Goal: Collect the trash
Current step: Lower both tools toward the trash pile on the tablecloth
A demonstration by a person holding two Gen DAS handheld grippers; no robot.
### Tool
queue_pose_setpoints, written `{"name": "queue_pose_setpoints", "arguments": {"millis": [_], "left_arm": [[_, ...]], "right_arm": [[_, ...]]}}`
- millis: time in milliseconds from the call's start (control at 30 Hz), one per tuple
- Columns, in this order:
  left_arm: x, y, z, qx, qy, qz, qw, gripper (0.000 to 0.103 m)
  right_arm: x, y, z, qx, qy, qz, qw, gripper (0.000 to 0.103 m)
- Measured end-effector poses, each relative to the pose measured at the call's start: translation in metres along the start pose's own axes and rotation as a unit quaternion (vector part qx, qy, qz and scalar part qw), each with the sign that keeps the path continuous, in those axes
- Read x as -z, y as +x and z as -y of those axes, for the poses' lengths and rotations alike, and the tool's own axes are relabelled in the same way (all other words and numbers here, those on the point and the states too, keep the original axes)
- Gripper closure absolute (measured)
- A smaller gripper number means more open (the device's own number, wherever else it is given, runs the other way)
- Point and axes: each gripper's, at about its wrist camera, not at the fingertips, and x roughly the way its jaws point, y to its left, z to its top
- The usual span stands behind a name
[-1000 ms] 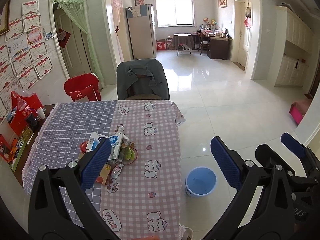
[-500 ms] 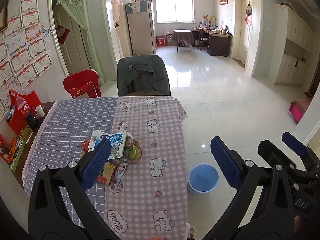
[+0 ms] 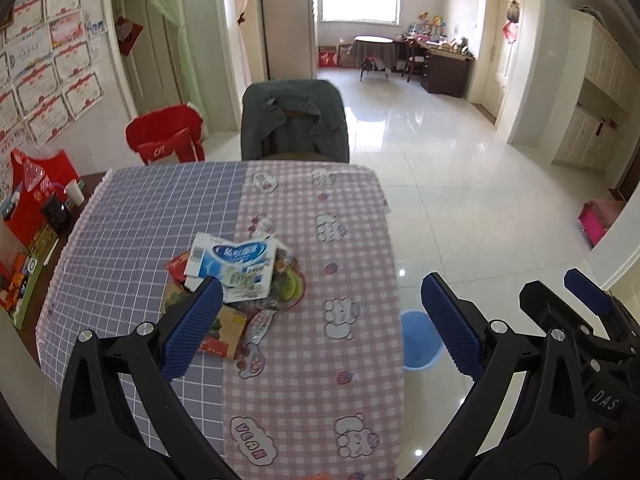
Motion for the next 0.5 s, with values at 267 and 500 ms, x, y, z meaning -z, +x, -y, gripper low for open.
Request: {"name": "queue_pose_setpoints", "arguments": {"millis": [267,500], "left_arm": [[0.028,0.055,-0.085,-0.019,-0.068,-0.077,0.9945,0.005],[0.059,0.105,-0.169,-0.048,-0.134,-0.131,0.9812,0.005]], "right_arm": [[0.019,0.077,-0.041,-0.020,-0.006,-0.067,0.998,0.004],[0.054,0.153,-0.078,-0.030,-0.014,-0.141,0.989,0.004]]}}
